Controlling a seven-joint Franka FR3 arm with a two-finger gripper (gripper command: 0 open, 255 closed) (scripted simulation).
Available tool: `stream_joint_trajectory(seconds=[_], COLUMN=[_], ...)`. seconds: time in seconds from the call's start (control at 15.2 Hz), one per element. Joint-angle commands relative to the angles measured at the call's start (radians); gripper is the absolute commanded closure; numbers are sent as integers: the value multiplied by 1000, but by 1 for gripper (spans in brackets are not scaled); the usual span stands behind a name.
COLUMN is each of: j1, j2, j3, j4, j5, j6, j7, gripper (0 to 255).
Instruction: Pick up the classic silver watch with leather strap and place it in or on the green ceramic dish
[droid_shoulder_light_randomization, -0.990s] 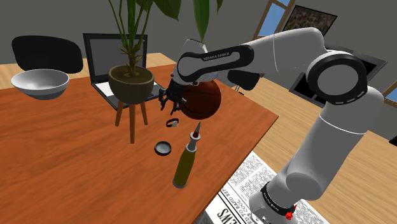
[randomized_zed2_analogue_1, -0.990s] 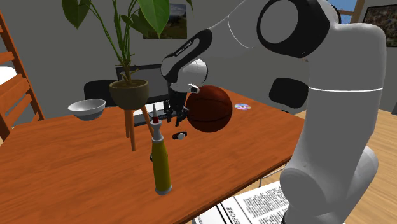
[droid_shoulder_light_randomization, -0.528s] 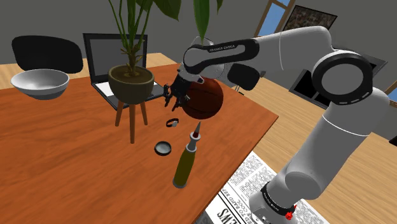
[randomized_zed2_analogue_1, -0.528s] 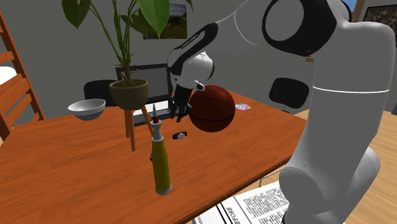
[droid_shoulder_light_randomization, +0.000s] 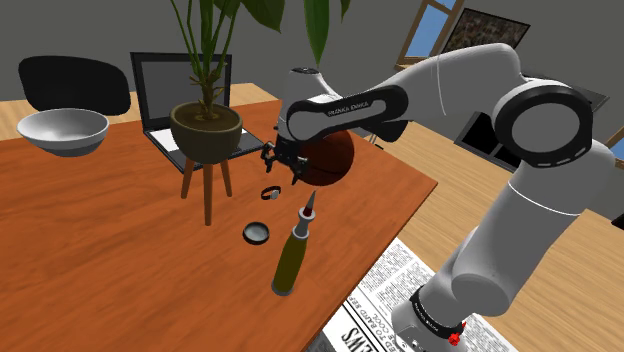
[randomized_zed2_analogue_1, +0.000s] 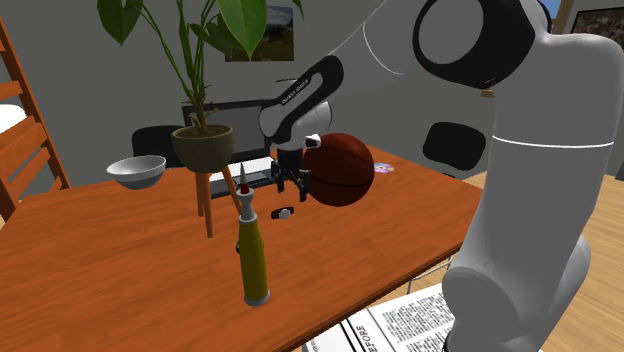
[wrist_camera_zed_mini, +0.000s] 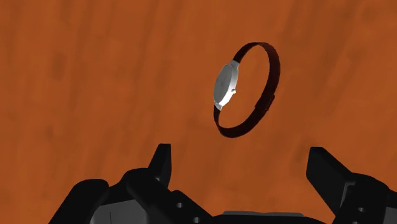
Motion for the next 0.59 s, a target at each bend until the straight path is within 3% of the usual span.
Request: stream_joint_trajectory(seconds=[0.0, 0.2, 0.53], j1=[1, 2, 2], j2=[9, 35, 35], j3=[-1, -3, -3], j4=[-16, -34, -34], j5=[-10, -17, -17], j6=[23, 67, 67], j7=[9, 13, 13], gripper=[0, 0, 0])
